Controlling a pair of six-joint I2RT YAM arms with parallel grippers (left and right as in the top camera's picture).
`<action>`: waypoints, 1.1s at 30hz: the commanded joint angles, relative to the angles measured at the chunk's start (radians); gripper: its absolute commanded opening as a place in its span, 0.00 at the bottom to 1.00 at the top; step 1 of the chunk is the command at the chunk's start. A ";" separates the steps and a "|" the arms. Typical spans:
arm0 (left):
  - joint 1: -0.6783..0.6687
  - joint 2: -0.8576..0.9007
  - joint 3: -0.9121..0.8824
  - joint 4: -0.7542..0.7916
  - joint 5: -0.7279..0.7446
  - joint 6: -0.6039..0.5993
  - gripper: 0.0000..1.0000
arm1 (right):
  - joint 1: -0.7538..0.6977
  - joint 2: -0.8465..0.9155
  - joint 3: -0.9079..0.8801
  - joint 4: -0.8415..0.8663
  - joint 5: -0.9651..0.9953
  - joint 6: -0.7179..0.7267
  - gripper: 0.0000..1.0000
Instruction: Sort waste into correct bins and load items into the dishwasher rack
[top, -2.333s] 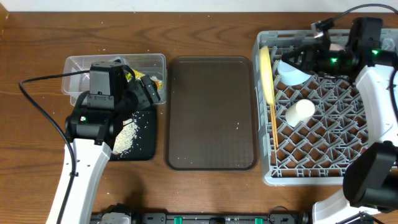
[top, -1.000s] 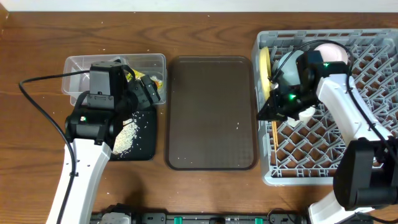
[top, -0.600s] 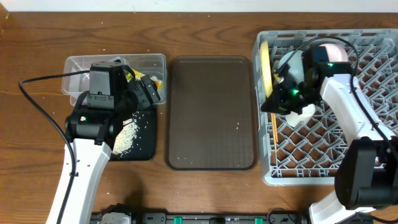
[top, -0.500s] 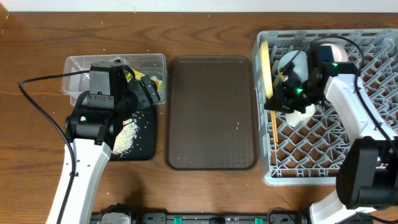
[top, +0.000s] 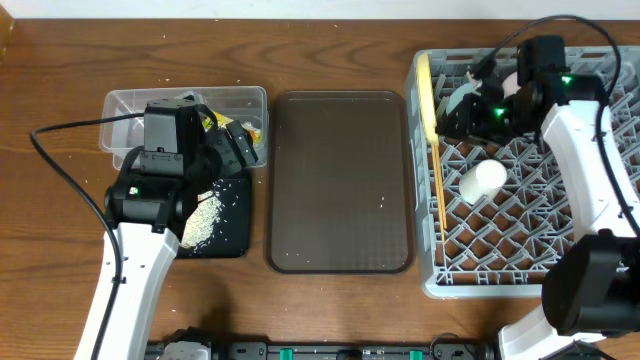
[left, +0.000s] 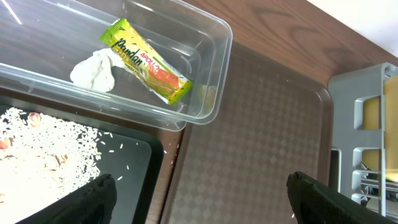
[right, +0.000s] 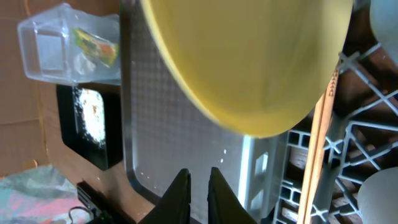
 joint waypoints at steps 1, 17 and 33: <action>0.004 0.000 0.012 0.000 -0.006 0.002 0.90 | -0.017 0.002 0.040 -0.031 -0.005 0.030 0.09; 0.004 0.000 0.012 0.000 -0.006 0.002 0.90 | -0.011 0.000 0.040 -0.291 0.208 -0.117 0.31; 0.004 0.000 0.012 0.000 -0.006 0.002 0.90 | -0.011 0.000 0.040 -0.281 0.530 -0.117 0.99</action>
